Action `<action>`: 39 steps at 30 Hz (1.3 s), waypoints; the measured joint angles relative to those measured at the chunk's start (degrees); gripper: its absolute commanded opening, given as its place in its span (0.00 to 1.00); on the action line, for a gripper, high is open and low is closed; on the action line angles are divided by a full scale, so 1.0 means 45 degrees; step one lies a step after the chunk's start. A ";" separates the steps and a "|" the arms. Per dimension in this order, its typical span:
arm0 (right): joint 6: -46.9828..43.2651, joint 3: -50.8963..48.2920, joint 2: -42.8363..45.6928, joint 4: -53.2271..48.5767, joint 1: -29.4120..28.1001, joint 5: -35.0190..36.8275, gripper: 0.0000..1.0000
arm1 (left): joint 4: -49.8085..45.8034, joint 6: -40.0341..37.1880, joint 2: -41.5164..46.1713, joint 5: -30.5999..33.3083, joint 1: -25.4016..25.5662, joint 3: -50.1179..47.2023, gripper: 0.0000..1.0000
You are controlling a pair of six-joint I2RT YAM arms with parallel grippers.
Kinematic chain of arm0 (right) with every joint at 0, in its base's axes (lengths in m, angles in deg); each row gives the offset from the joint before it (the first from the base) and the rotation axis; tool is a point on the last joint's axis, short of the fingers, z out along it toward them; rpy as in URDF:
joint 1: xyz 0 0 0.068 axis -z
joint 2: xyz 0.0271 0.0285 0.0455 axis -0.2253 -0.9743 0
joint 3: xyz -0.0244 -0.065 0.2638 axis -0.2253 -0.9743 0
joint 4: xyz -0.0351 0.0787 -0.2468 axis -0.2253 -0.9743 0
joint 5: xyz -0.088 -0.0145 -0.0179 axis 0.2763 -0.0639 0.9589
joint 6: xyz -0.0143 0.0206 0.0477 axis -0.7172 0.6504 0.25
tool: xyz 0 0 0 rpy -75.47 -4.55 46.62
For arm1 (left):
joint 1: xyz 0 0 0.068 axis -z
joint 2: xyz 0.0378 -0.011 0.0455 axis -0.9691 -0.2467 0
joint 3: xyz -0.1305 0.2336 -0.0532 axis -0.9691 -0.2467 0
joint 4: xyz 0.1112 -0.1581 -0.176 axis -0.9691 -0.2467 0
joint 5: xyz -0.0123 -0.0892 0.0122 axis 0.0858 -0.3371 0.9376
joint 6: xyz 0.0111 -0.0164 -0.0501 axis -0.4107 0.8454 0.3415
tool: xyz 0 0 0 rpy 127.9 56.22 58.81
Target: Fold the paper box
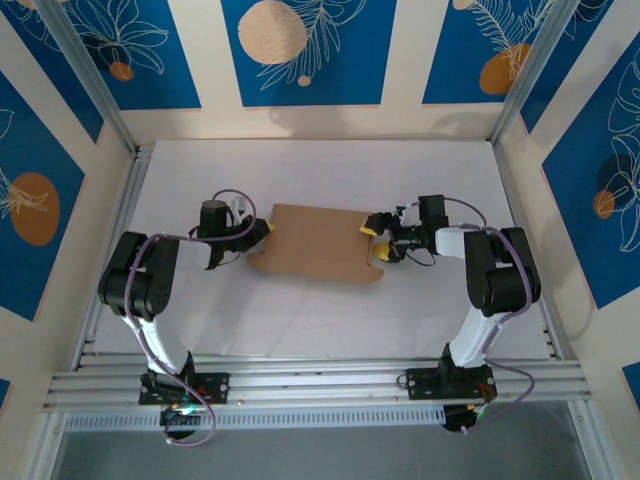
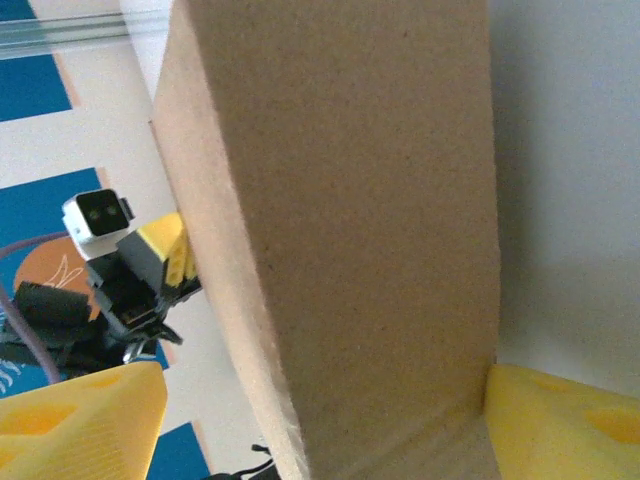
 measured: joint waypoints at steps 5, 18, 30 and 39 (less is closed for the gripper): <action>-0.0117 -0.0039 0.2016 -0.0262 -0.0180 0.0044 0.82 | 0.0073 0.0000 0.0005 0.0335 -0.0068 0.0000 0.10; -0.1719 0.0146 0.3959 -0.3152 -0.0636 0.3283 0.83 | 0.0350 0.0010 0.0000 0.0223 0.0092 -0.0121 0.11; -0.2084 0.1059 0.1515 -0.3157 -0.0466 0.3118 0.82 | 0.0457 0.0015 -0.0063 0.0136 0.0092 -0.0121 0.11; 0.0034 0.0840 0.0423 0.0301 -0.0821 0.0053 0.57 | 0.0792 0.0578 -0.0073 0.0044 0.0092 -0.0262 0.22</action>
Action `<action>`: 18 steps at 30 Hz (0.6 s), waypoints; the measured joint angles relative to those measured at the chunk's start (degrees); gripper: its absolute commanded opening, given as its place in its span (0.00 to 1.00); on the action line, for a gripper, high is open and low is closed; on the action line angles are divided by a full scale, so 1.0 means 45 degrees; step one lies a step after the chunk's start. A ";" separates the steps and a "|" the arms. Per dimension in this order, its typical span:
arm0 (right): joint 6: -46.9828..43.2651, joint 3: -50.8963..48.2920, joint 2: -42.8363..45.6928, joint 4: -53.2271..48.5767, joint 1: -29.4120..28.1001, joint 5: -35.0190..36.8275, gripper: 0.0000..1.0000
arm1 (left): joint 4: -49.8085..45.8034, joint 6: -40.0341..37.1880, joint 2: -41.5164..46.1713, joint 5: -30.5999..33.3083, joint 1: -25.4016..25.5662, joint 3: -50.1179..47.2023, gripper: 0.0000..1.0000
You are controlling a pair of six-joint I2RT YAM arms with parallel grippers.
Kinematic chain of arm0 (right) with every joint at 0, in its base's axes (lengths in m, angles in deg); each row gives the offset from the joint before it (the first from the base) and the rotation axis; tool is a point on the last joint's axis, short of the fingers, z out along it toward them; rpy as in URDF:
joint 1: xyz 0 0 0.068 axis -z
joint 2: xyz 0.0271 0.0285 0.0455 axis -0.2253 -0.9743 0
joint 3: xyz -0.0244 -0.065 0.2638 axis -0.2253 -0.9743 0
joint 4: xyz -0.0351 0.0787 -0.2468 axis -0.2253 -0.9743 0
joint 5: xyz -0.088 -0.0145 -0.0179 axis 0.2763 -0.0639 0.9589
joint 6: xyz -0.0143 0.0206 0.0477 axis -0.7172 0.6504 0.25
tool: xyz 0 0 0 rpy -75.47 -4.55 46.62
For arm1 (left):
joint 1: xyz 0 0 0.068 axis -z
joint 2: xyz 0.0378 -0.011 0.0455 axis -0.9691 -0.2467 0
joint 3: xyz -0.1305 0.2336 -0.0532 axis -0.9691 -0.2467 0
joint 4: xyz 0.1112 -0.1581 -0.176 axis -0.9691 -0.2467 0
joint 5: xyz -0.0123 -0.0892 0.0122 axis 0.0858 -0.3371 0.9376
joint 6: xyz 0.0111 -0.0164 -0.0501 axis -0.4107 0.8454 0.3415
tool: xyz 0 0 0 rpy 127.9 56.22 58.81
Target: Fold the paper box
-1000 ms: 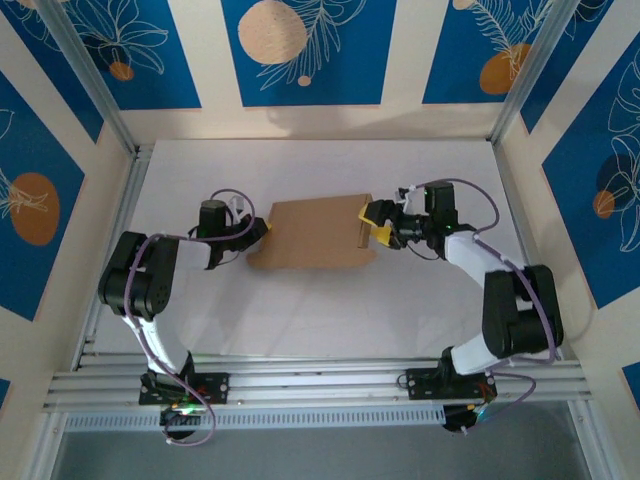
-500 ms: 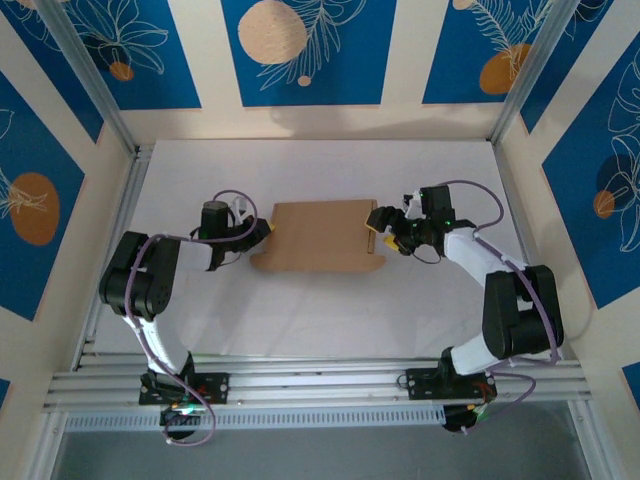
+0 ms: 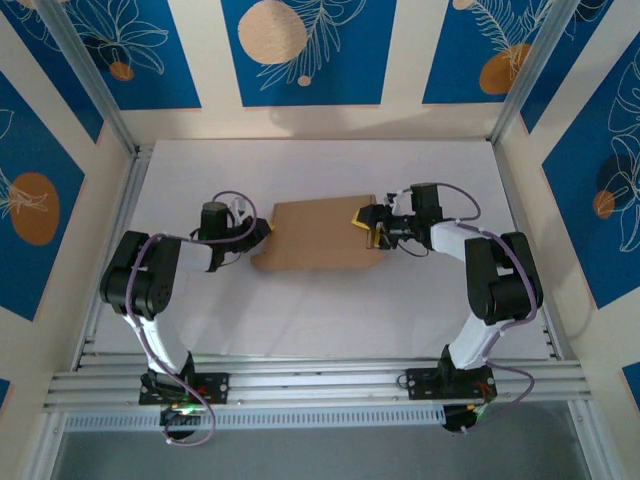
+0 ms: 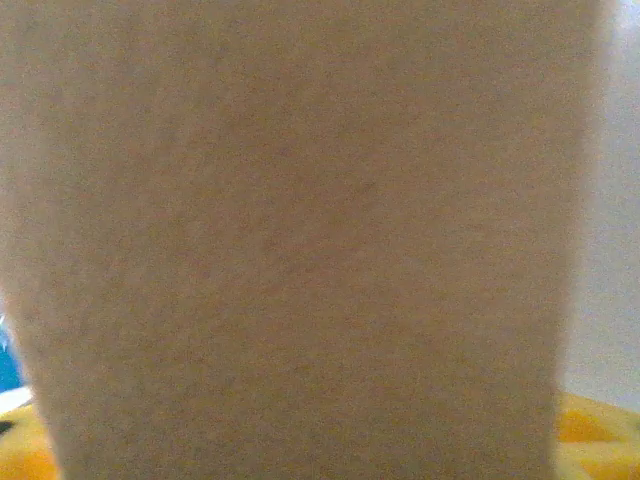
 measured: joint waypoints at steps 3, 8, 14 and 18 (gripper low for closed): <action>0.0257 -0.0010 0.0005 0.0287 0.0000 -0.0238 0.49 | -0.0520 0.0199 0.0291 0.0146 0.0049 -0.0063 0.40; 0.0141 -0.0005 0.0049 -0.0180 0.0015 -0.0427 0.46 | -0.3517 -0.0209 0.1967 0.0918 0.0199 -0.0214 0.55; 0.0146 -0.0005 0.0350 -0.0792 0.0204 -0.0495 0.41 | -0.7077 -0.1321 0.5722 0.2268 0.0729 -0.0452 0.62; 0.0301 -0.0214 0.0593 -0.0908 0.0403 -0.0534 0.39 | -0.9204 -0.2487 0.7956 0.3755 0.1729 -0.0219 0.67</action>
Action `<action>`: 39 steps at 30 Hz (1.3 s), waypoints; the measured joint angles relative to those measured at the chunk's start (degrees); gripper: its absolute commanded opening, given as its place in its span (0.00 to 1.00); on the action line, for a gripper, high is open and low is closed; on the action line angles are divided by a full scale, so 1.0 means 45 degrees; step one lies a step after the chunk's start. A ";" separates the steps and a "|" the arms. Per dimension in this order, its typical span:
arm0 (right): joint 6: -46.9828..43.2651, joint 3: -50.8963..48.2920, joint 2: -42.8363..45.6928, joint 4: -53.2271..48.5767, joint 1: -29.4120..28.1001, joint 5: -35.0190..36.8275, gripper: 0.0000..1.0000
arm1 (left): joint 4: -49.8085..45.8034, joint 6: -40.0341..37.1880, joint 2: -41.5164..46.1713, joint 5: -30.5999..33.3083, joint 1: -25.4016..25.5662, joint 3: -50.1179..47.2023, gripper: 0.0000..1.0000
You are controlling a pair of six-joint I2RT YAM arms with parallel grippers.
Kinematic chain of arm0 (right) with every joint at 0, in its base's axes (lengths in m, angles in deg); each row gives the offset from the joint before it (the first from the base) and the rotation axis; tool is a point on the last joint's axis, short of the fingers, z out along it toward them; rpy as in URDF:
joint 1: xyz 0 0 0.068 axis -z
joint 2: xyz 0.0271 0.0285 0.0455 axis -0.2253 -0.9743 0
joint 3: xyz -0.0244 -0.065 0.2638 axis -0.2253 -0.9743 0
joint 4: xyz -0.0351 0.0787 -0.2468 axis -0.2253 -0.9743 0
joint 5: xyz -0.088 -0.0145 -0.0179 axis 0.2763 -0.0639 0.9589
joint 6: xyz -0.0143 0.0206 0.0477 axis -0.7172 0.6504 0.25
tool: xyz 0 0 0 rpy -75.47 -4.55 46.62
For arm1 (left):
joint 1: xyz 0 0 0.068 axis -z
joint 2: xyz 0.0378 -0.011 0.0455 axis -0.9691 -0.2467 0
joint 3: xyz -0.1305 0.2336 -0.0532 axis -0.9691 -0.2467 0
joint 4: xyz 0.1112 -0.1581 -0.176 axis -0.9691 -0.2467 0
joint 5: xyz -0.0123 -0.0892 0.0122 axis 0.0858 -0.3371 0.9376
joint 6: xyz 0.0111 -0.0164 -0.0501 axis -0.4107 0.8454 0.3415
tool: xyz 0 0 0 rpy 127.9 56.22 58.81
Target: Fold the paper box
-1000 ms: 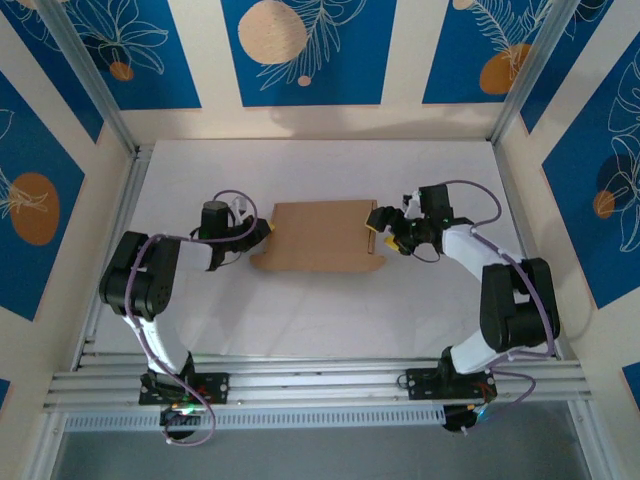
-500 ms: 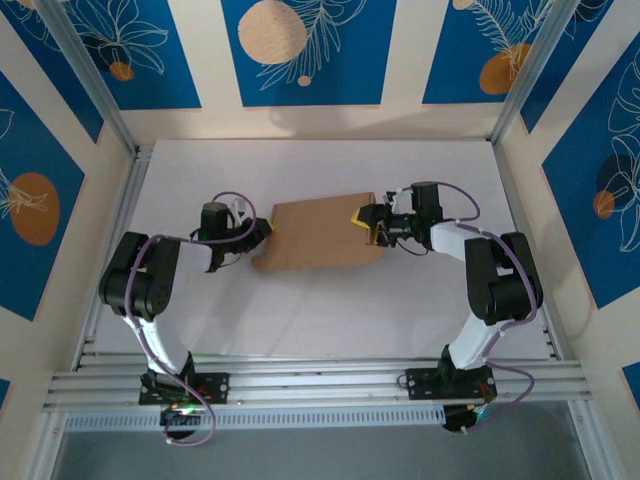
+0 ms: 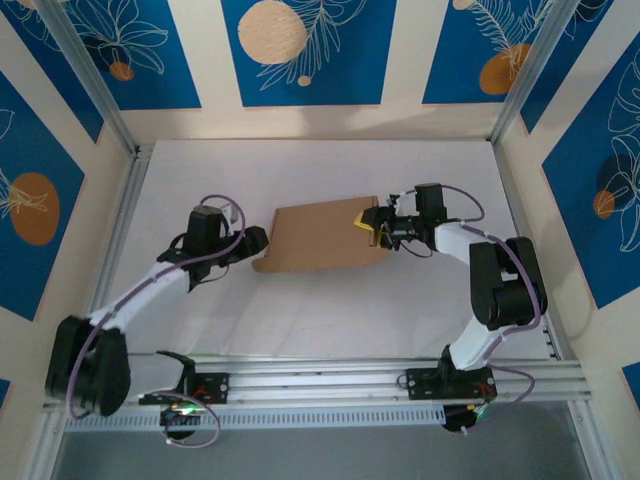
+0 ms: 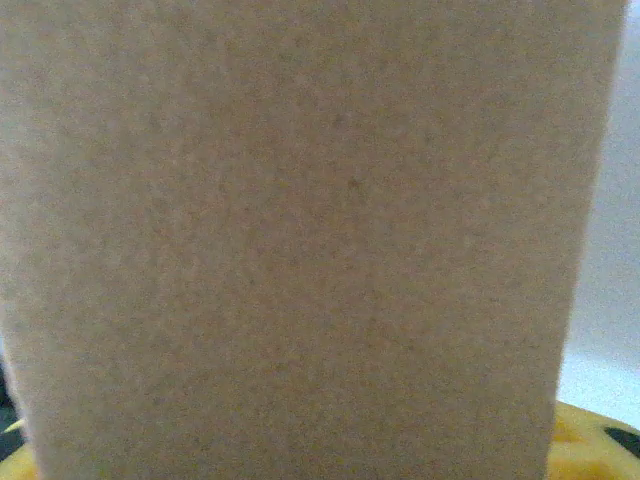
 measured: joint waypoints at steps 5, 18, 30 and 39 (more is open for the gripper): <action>0.0714 -0.0554 0.0151 0.0447 0.0029 -0.0345 0.43 | -0.2152 -0.2380 0.1729 0.2497 0.2370 0.0738 0.73; 0.2540 -0.1370 0.0651 0.1180 -0.1151 -0.0568 0.42 | -0.2429 -1.2318 0.1574 1.0015 0.8568 0.1243 0.84; 0.3891 -0.2137 0.0889 0.2531 -0.1729 -0.0525 0.42 | -0.0991 -1.6980 0.0131 1.0069 0.8791 0.0447 0.89; 0.4522 -0.2263 0.1214 0.2521 -0.2142 -0.0500 0.42 | -0.1350 -1.7146 0.1336 0.8888 0.9034 -0.0078 0.87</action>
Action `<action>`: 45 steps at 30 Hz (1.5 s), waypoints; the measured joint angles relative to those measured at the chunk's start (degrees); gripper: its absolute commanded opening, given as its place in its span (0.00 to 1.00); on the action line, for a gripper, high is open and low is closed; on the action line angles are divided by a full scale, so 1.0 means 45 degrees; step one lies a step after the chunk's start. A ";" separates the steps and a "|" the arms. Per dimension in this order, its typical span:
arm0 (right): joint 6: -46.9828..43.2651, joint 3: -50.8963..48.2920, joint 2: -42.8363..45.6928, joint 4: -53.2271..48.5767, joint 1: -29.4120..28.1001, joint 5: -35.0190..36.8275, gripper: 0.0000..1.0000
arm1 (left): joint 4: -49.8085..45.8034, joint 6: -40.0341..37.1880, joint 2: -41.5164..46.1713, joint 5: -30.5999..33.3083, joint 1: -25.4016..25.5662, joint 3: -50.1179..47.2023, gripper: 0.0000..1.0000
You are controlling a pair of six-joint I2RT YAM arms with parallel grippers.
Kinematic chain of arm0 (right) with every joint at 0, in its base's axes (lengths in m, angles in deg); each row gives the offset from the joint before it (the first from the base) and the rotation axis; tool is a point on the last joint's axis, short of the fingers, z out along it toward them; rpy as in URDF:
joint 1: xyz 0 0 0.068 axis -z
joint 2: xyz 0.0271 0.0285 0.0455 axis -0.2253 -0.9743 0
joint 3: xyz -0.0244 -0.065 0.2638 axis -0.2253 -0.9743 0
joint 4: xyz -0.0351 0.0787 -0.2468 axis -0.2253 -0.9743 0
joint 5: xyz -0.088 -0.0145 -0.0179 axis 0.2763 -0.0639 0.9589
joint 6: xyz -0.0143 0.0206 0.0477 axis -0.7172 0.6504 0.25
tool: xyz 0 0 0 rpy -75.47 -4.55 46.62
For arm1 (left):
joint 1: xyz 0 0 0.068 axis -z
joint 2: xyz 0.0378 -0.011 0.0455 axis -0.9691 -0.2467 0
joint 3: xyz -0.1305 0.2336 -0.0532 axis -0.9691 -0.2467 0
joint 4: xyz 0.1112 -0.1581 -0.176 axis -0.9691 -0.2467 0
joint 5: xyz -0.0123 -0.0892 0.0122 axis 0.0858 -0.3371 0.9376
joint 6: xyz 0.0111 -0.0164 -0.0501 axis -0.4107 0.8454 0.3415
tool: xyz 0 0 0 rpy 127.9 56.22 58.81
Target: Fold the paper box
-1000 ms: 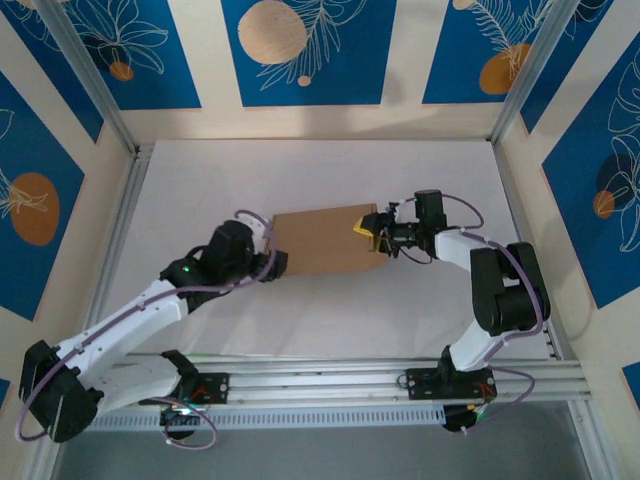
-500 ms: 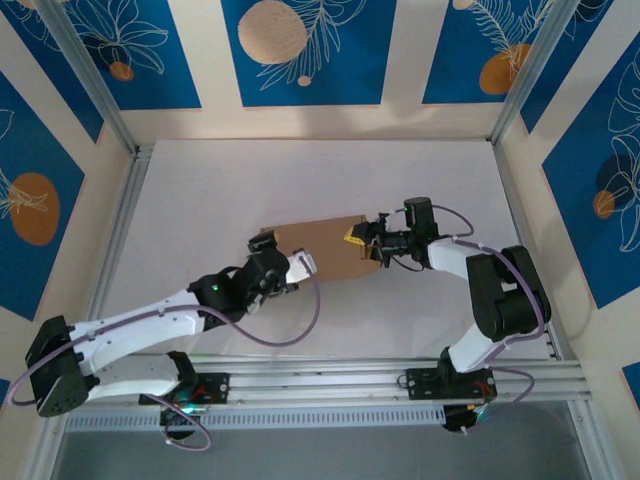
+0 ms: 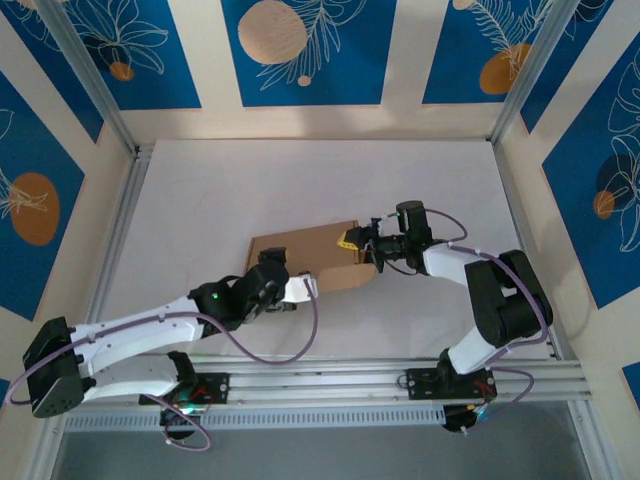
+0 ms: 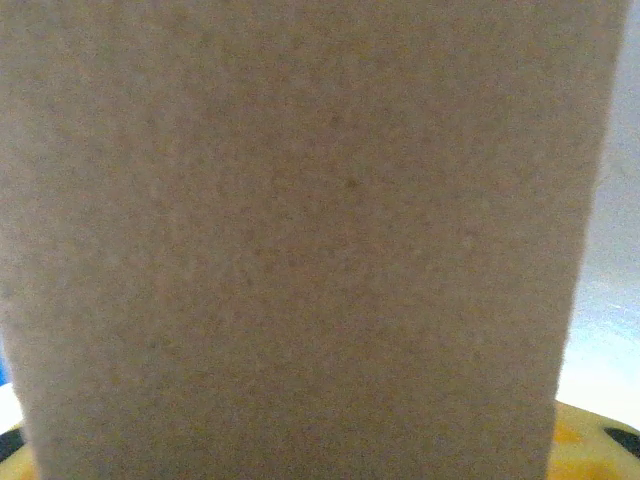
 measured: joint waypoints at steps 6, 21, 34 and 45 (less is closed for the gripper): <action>0.0486 -0.0117 0.0287 -0.0015 -0.0034 0.0083 0.42 | -0.0942 0.0505 0.0131 -0.1195 0.0000 0.0364 0.87; 0.1860 -0.0248 0.1258 0.0287 -0.0408 0.0301 0.42 | -0.0005 0.0398 -0.0782 -0.0151 0.0141 0.0563 0.83; 0.4707 -0.0393 0.1715 0.2161 -0.0330 0.0641 0.42 | 0.6309 -0.3575 -0.1302 0.4007 0.0617 -0.1190 0.63; 0.5372 -0.0379 0.1977 0.2739 -0.0325 0.0719 0.45 | 0.7922 -0.5620 -0.1409 0.4634 0.0661 -0.1428 0.46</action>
